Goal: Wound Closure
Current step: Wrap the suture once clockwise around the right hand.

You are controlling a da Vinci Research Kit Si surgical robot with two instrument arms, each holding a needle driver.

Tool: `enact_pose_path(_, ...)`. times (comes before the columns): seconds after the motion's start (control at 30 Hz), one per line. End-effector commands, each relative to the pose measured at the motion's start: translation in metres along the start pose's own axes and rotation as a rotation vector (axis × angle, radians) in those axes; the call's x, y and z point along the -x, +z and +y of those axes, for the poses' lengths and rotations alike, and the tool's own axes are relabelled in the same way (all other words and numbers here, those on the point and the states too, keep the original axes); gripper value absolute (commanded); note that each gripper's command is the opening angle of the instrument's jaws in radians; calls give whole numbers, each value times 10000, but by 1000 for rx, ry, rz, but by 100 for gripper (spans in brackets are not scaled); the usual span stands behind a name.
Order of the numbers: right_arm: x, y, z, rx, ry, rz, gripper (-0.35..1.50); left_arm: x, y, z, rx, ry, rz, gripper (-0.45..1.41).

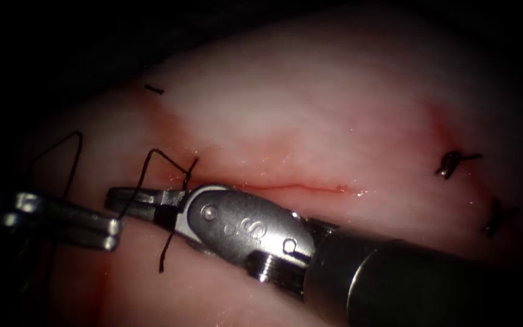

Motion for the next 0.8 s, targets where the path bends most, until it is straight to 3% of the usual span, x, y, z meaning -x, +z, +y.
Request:
enact_pose_path(0.03, -3, 17, 9, 4, 35, 22, -35, 2, 3, -9, -2, -2, 6, -45)
enact_pose_path(0.1, -1, 20, 15, -7, 104, 63, -35, 9, 2, -9, -12, -13, 19, -45)
enact_pose_path(0.3, -1, 24, 24, -198, 307, 211, -35, 40, -6, -15, -30, -52, 49, -45)
enact_pose_path(0.8, -36, 23, 15, -434, 436, 283, -35, 113, -29, -28, -24, -176, 52, -45)
